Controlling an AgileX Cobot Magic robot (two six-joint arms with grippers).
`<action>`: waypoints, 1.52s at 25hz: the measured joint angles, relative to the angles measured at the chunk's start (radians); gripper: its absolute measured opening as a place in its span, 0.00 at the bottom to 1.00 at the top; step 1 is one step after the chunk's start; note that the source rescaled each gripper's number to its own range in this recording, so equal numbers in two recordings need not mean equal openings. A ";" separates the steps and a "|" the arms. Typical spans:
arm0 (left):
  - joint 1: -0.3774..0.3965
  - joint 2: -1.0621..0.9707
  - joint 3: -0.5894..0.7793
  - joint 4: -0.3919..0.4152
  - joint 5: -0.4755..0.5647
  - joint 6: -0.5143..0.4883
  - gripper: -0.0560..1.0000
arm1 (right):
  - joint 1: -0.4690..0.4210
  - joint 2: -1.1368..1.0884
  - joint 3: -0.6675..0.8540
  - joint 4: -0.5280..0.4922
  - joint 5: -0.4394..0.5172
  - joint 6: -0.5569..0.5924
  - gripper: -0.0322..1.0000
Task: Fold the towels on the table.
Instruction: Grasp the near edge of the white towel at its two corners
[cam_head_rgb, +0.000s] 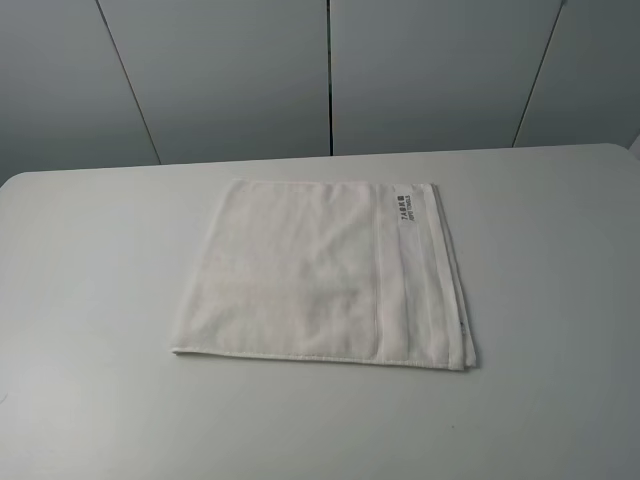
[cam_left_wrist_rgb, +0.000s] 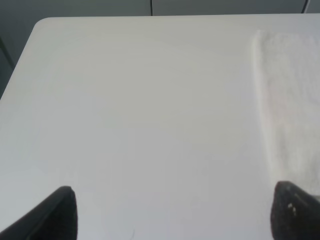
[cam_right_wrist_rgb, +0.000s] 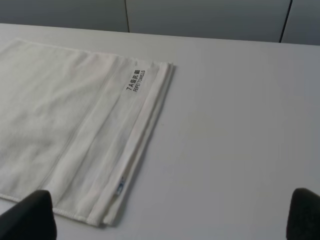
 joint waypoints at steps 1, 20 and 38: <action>0.000 0.000 0.000 0.000 0.000 0.000 1.00 | 0.000 0.000 0.000 0.000 0.000 0.000 1.00; 0.000 0.000 0.000 0.000 0.000 0.000 1.00 | 0.000 0.000 0.000 0.000 0.000 0.000 1.00; 0.000 0.000 0.000 0.000 0.000 0.000 1.00 | 0.000 0.000 0.000 0.000 0.000 0.000 1.00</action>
